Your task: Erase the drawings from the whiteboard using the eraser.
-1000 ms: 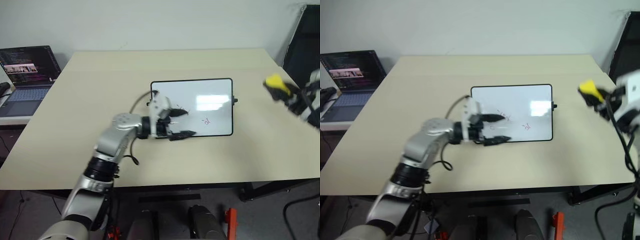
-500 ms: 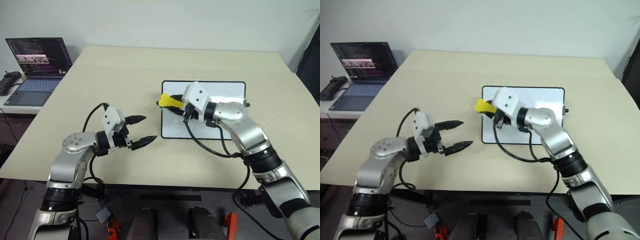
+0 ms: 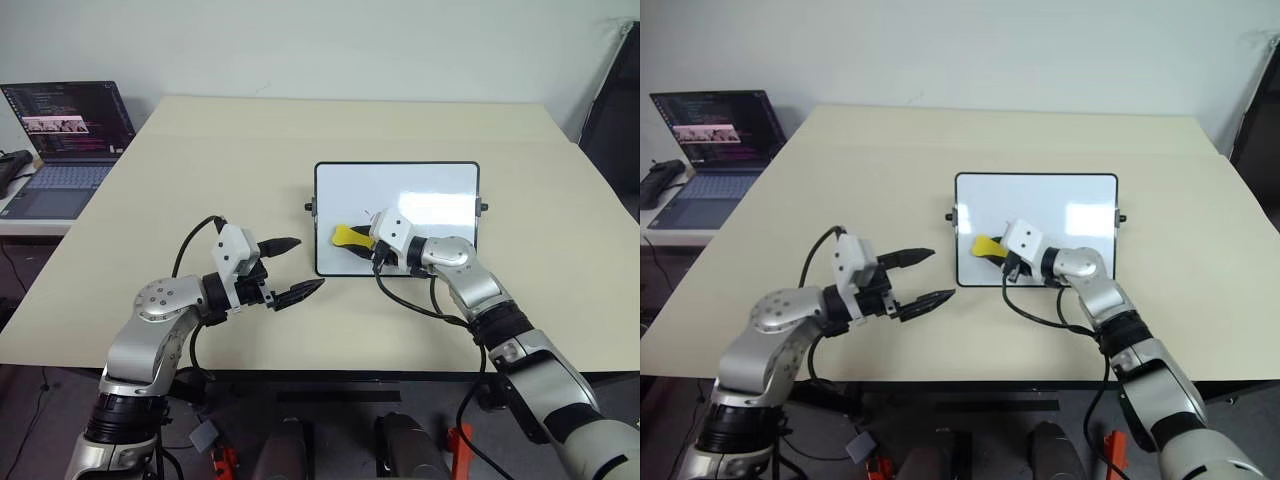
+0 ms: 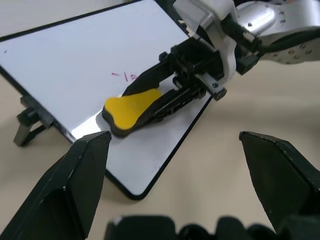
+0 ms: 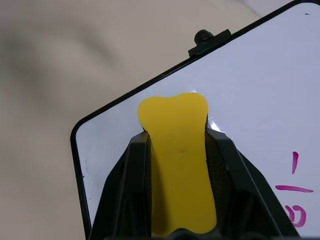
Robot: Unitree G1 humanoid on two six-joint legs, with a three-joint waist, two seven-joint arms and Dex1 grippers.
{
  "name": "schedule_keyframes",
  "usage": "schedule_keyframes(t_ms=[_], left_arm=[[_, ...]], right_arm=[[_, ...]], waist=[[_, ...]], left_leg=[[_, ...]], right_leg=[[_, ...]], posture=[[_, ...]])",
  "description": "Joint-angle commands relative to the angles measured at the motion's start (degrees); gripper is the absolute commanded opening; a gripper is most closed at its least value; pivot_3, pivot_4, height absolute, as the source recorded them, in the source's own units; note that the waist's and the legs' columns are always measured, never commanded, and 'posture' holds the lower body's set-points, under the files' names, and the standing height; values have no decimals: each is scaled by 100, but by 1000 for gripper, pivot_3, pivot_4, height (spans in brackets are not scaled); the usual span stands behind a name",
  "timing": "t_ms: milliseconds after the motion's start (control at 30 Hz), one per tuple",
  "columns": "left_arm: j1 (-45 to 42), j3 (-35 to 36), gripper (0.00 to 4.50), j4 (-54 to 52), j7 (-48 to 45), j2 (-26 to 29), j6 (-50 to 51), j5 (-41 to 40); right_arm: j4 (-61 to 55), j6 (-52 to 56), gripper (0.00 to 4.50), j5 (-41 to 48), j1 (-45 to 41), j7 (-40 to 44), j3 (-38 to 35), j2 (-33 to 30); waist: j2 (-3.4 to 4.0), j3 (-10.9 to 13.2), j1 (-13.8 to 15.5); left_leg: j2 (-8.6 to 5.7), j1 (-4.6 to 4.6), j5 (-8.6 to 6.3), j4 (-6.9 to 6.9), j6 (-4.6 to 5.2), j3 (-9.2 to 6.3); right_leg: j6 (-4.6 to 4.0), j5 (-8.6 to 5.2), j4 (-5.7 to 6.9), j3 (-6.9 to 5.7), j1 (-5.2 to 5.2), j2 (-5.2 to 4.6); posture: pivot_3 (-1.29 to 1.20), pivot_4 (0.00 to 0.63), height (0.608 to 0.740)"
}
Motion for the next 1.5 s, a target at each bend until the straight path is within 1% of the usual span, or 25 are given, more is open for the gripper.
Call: schedule_keyframes(t_ms=[33,267,333,367,567,767,867,933,1000,1133,1233,1400,1467,1500], left_arm=[[-106,18,4500,-44,-44,26,-63,-103],[-274,-3,4500,62,-37,-17,-60,-111],[-306,-17,4500,100,-53,-15,-73,-98],[-319,-21,4500,118,-64,-10,-78,-94],[-379,-28,4500,187,-120,26,-68,-97],[-401,-72,4500,358,-198,117,-77,-21],[-410,-71,4500,386,-217,122,-68,-24],[-425,-75,4500,399,-222,119,-61,-24],[-437,-87,4500,408,-217,110,-57,-20],[-529,-117,4500,454,-203,106,-62,-7],[-611,-127,4500,549,-197,101,-105,16],[-708,-143,4500,653,-213,74,-140,21],[-764,-147,4500,732,-211,60,-163,43],[-827,-145,4500,801,-192,56,-220,90]], right_arm=[[484,-347,1122,-153,-135,-285,-249,81],[1338,-1238,1122,-613,-92,-790,-255,127],[1512,-1389,1122,-719,-87,-883,-254,112],[1567,-1438,1122,-782,-56,-889,-222,97],[1370,-1522,1121,-982,328,-284,71,-16],[1011,-1336,1120,-846,517,115,-14,-48],[1020,-1312,1120,-803,353,-93,-217,-12],[1212,-1312,1120,-897,57,-556,-364,-5],[1372,-1338,1120,-979,-112,-820,-392,-23],[1544,-1434,1120,-1054,-201,-897,-331,-28],[1168,-1404,1119,-928,139,-425,-198,-45],[81,-991,1118,-754,773,449,-37,-283],[-650,-654,1118,-578,970,754,-85,-458],[-1132,-325,1118,-340,979,811,-269,-537]], waist=[[0,0,-31],[0,0,-51],[-1,-1,-50],[-3,-2,-49],[-8,-6,-42],[-8,-7,-71],[-8,-7,-71],[-7,-6,-73],[-7,-6,-73],[-10,-8,-54],[-10,-8,-52],[-9,-8,-64],[-8,-6,-61],[-7,-5,-58]], left_leg=[[0,9,0,0,0,1],[-2,39,11,0,5,3],[-2,81,12,-2,5,-1],[-2,98,11,-2,5,-5],[-4,105,13,-2,7,-8],[-2,110,13,-4,7,-7],[-1,110,13,-4,7,-7],[-1,111,13,-4,7,-7],[-1,111,14,-4,8,-6],[-1,110,18,-4,12,-10],[-1,108,18,-6,12,-8],[-1,96,15,-16,9,-8],[-1,88,15,-16,9,-10],[-1,86,15,-16,9,-11]], right_leg=[[0,0,1,1,7,0],[-2,2,11,5,33,1],[-17,-16,-1,3,86,1],[-10,-32,-8,1,105,0],[-10,-32,-7,3,114,-1],[-11,-33,-4,4,114,0],[-11,-33,-4,4,114,0],[-12,-33,-4,5,114,0],[-15,-30,-3,6,111,0],[-19,-25,-5,4,111,0],[-19,-26,-9,5,111,-1],[-19,-34,-15,4,101,-1],[-19,-34,-14,2,94,-1],[-18,-34,-14,0,93,-1]], posture=[[0,150,740],[0,150,740],[0,150,740],[0,150,740],[0,150,740],[0,150,740],[0,150,740],[0,150,740],[0,150,740],[0,150,740],[0,150,740],[0,150,740],[0,150,740],[0,150,740]])
